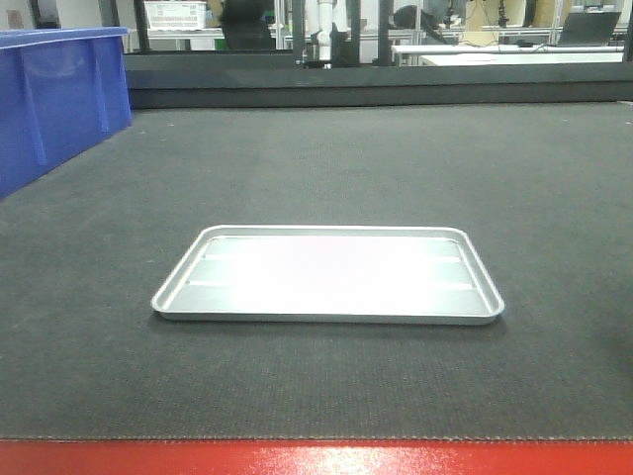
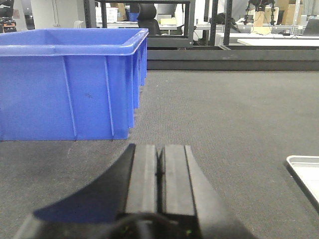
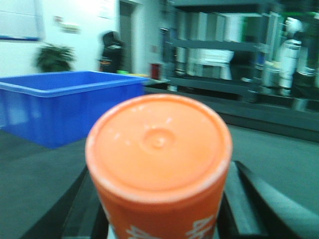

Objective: Grab orange capacitor from left shelf to right conveyor
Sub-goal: 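Lower the held orange cylinder onto the silver tray with the right gripper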

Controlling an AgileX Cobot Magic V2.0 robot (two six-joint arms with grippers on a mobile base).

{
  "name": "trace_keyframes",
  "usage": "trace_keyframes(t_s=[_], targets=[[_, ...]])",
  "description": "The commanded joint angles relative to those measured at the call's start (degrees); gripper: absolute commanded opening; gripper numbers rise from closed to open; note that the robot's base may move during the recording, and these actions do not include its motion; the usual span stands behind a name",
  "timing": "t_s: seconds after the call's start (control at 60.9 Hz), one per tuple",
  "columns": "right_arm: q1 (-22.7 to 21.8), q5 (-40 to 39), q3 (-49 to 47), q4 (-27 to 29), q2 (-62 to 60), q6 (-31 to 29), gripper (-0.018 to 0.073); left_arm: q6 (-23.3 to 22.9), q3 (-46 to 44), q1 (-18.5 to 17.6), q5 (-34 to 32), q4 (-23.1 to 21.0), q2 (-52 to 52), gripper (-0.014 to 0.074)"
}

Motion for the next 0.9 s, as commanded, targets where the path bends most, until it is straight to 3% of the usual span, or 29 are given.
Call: trace_keyframes(t_s=[0.0,0.263,0.624,0.886], targets=[[-0.2,-3.4,-1.9,-0.8,3.8,1.6,0.0055,0.0,-0.4,0.1,-4.8,-0.3,0.6,-0.0105],[-0.2,-5.1,-10.1,-0.8,27.0,1.8,0.0055,0.0,-0.4,0.1,-4.8,-0.3,0.6,-0.0105],[-0.2,-17.4,-28.3,-0.8,65.3,-0.4,0.0055,0.0,-0.4,0.1,-4.8,-0.3,0.6,-0.0105],[-0.2,-17.7,-35.0,-0.8,78.2,-2.3,0.0060,0.0,-0.4,0.1,-4.8,-0.3,0.6,-0.0105]])
